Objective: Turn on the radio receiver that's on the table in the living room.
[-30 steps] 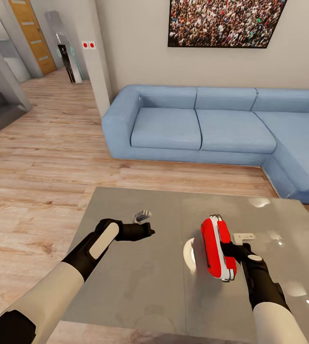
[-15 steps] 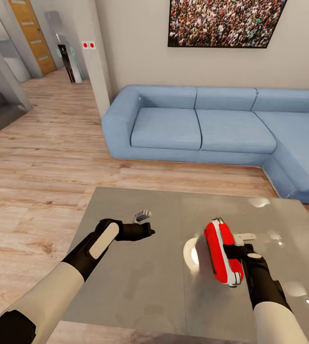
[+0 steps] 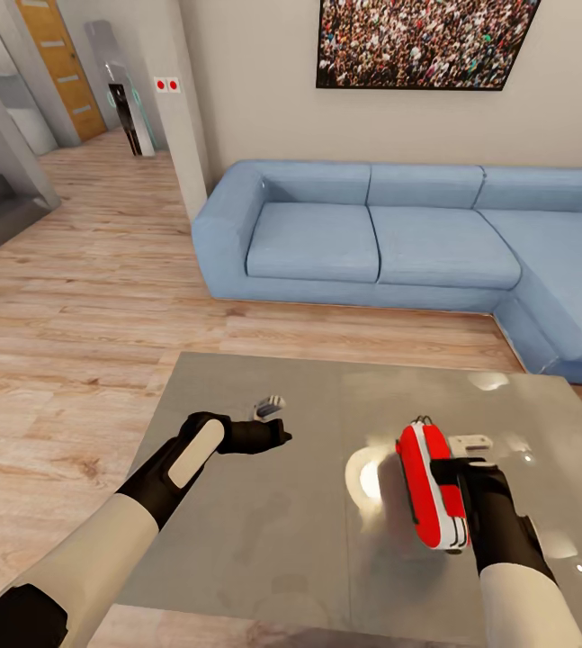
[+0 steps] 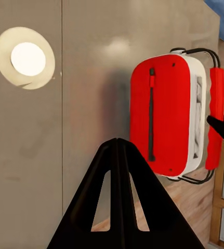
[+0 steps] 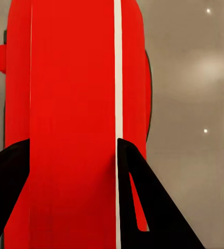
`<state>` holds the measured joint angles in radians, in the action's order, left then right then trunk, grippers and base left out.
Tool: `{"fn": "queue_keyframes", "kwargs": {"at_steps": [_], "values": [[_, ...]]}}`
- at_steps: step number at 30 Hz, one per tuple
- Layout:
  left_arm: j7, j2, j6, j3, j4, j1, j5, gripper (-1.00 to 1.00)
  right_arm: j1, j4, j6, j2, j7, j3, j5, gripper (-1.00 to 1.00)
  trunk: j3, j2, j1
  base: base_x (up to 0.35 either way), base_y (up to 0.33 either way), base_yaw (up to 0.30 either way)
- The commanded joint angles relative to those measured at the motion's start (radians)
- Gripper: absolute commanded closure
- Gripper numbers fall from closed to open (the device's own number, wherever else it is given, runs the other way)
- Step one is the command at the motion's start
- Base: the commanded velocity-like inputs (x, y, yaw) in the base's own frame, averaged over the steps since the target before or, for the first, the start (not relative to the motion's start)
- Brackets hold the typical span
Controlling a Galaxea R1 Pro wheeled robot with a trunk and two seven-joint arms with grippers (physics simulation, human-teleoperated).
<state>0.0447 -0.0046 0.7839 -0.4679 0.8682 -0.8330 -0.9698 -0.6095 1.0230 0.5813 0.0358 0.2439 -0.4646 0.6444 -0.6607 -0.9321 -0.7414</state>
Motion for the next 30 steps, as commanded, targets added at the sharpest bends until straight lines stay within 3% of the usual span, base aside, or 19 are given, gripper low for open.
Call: {"fn": "queue_keyframes", "kwargs": {"at_steps": [1, 8, 30], "values": [[0.000, 0.000, 0.000, 0.000, 0.000, 0.000, 0.000, 1.00, 0.000, 0.003, 0.004, 0.000, 0.000, 0.005, 0.001, 1.00, 0.000, 0.000, 0.000, 0.000, 0.000, 0.000], [0.000, 0.000, -0.001, 0.000, 0.000, 0.000, 0.000, 1.00, 0.000, 0.026, 0.027, 0.001, -0.003, 0.022, 0.000, 1.00, 0.000, 0.000, 0.000, 0.000, 0.000, 0.000], [0.000, 0.000, -0.002, -0.001, 0.000, 0.000, 0.000, 1.00, 0.000, 0.134, 0.016, 0.007, -0.027, 0.019, -0.016, 1.00, 0.000, 0.000, 0.000, 0.000, 0.000, 0.000]]}}
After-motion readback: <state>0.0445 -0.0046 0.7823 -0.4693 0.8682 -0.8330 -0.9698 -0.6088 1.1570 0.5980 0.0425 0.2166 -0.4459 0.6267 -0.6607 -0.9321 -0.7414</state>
